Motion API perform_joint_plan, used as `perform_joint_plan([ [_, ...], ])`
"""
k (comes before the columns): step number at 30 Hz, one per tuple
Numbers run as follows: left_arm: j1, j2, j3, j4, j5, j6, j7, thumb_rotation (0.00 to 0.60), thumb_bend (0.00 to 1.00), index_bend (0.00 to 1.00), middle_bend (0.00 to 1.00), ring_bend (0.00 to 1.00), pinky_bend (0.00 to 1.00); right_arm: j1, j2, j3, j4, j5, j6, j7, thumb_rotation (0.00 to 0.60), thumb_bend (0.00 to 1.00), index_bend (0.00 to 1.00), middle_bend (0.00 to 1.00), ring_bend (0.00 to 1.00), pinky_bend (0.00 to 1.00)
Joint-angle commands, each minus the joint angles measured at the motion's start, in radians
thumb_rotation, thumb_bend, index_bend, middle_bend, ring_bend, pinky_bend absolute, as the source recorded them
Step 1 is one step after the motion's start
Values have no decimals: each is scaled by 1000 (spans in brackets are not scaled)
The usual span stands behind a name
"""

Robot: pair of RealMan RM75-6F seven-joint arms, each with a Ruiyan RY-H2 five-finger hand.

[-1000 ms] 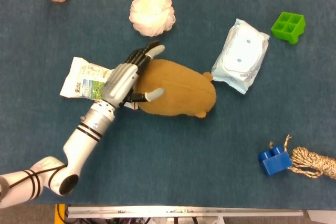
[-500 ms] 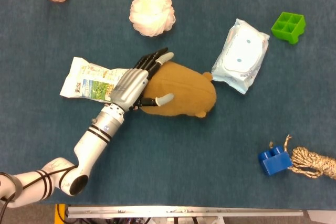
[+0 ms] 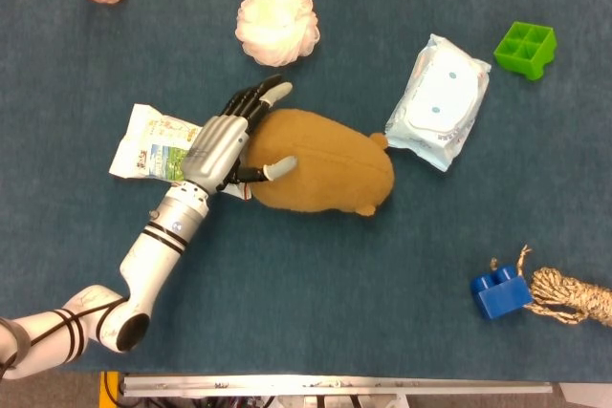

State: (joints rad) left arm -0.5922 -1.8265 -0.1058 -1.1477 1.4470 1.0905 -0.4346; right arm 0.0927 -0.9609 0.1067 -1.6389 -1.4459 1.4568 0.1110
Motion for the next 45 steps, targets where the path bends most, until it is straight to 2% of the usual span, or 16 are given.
perform_joint_plan([
  [1,-1,12,-7,-30,6,13,7,144,97,0,19,30,0,-1,-1,0,2,0,1,3,600,41,247,280,166,166],
  [12,-15,-5,-12,-100,6,13,88,141,97,0,19,30,0,-7,-1,-2,14,0,5,19,600,41,247,280,166,166],
  [21,-9,-54,12,-49,-2,-4,110,145,96,0,19,30,0,-9,0,-2,19,3,3,23,600,41,247,280,166,166],
  [31,-2,-71,1,13,-20,-13,78,141,96,0,19,30,0,-6,-3,-1,20,5,-4,21,600,41,247,280,165,166],
  [37,-2,-52,-18,19,-26,-6,61,140,96,0,19,30,0,-7,-2,-1,16,4,-3,18,600,41,247,280,166,166],
  [45,8,20,-32,-42,-14,30,71,143,96,0,19,29,0,-6,-3,1,17,5,-4,20,600,41,247,280,166,166],
])
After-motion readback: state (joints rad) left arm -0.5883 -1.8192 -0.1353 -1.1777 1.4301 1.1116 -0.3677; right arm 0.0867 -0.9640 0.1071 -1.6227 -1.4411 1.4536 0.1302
